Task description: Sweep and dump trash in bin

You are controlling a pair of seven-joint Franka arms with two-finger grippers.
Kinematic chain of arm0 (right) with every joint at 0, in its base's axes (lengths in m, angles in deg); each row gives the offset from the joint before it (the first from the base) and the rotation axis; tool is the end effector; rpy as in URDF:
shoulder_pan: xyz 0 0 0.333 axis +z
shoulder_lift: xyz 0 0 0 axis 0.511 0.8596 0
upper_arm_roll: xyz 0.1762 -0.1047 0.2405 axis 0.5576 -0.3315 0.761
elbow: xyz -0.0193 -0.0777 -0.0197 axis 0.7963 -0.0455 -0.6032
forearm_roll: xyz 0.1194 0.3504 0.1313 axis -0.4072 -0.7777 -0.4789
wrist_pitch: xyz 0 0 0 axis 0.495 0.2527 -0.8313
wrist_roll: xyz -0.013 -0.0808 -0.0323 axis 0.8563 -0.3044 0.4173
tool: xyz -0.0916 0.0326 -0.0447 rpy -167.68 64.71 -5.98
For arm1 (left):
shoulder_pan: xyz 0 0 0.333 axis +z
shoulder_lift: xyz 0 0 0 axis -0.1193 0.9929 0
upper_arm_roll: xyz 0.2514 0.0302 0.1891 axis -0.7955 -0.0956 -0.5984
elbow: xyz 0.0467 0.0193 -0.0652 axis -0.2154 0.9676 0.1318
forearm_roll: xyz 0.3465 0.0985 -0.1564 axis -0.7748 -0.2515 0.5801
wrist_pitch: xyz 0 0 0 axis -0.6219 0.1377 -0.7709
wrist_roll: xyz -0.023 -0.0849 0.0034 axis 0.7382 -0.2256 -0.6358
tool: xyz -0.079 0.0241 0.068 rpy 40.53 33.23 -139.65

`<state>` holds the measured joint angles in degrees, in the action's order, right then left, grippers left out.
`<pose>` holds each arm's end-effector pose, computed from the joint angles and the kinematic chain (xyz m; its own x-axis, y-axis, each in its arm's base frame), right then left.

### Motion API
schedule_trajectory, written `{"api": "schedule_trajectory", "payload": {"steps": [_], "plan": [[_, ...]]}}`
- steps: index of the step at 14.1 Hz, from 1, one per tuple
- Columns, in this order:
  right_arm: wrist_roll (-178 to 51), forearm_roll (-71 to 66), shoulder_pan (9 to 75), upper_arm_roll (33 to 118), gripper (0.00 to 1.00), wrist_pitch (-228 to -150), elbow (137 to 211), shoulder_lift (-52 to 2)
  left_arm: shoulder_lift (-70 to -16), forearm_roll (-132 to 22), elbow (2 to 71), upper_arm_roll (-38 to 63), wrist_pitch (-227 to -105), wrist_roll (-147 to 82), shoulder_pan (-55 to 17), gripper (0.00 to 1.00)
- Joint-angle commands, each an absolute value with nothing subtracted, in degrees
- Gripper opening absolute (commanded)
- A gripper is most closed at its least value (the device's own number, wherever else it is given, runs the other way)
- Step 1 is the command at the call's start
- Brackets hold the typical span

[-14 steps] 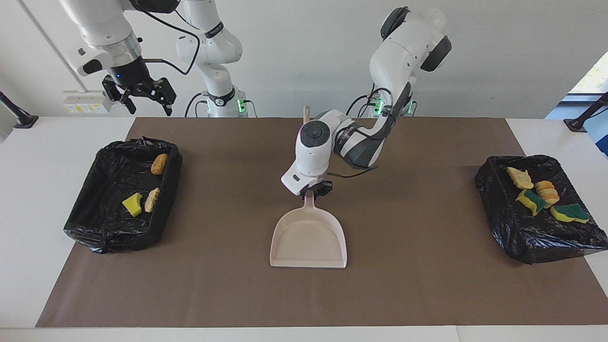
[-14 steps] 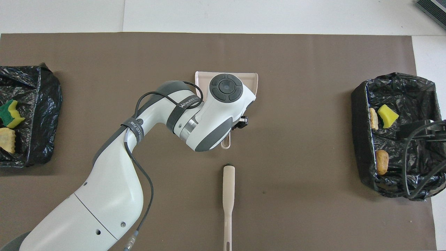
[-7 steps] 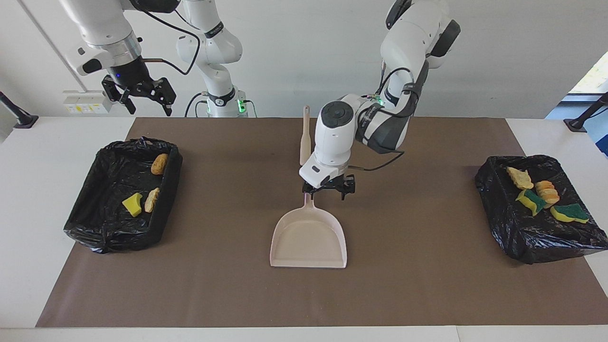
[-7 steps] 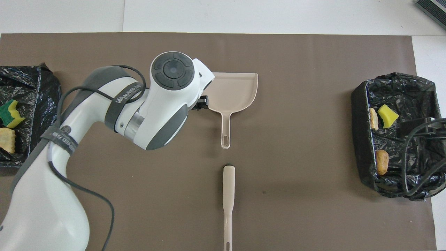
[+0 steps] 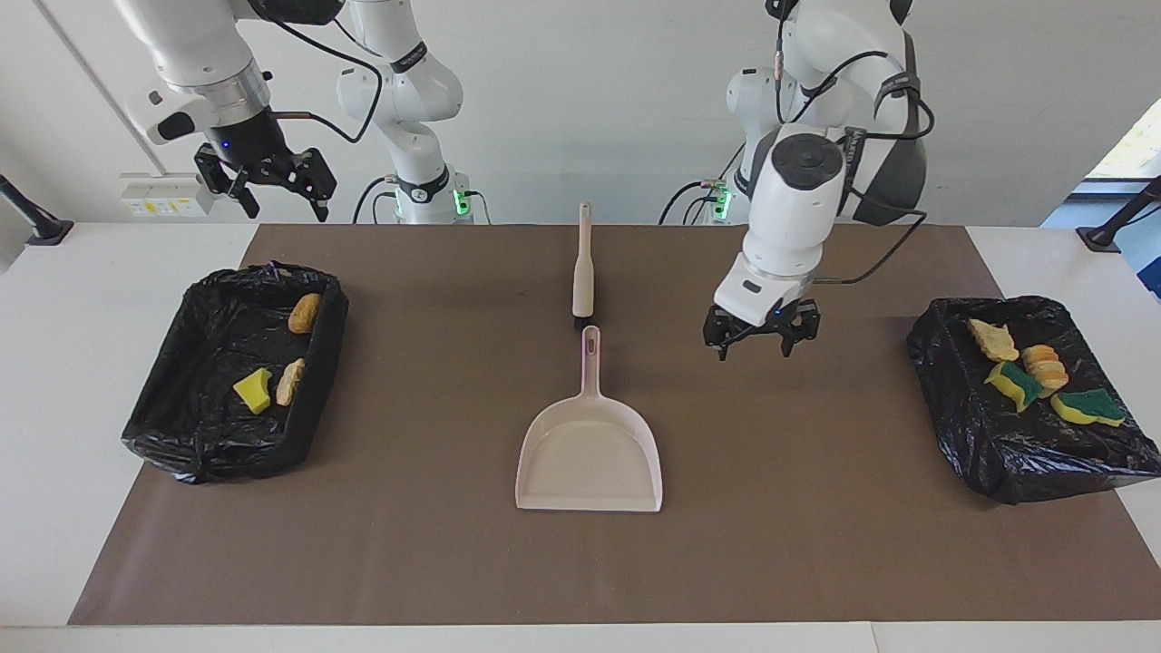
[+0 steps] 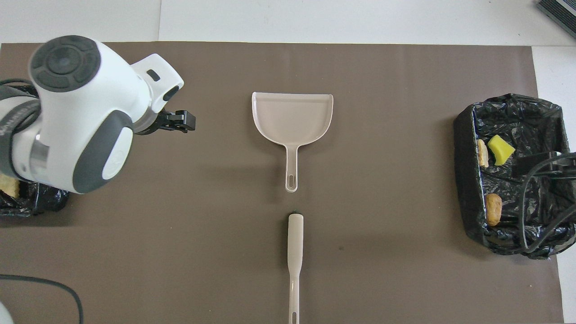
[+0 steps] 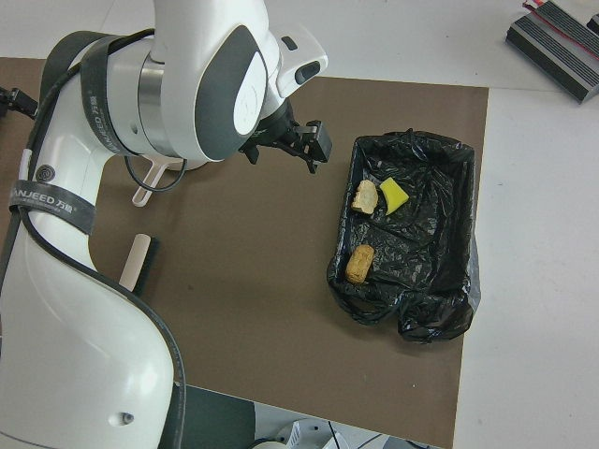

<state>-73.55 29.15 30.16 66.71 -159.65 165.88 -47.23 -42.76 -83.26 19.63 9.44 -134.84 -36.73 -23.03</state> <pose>0.5124 -0.0238 0.6403 0.9976 -0.0685 -0.0129 -0.0682 -0.9975 0.0196 0.6028 -0.1706 0.5217 0.9924 -0.0969 0.0758 -0.0946 -0.9950 -0.0332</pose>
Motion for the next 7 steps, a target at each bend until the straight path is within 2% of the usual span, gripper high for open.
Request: {"api": "schedule_trajectory", "payload": {"steps": [1,4,7], "plan": [[-72.64,28.82,29.24,67.36,1.00,-159.99,165.69,-47.39,-47.44,-77.85,21.63,3.26,-132.48,-46.40,-22.85,1.00],[-72.55,28.82,29.24,67.36,1.00,-159.99,165.69,-47.39,-49.29,-77.57,16.90,-0.98,-125.99,-53.70,-22.67,1.00],[-72.55,28.82,29.24,67.36,1.00,-159.99,165.69,-47.39,-49.47,-77.57,11.18,-0.56,-117.47,-57.85,-17.50,1.00]]}}
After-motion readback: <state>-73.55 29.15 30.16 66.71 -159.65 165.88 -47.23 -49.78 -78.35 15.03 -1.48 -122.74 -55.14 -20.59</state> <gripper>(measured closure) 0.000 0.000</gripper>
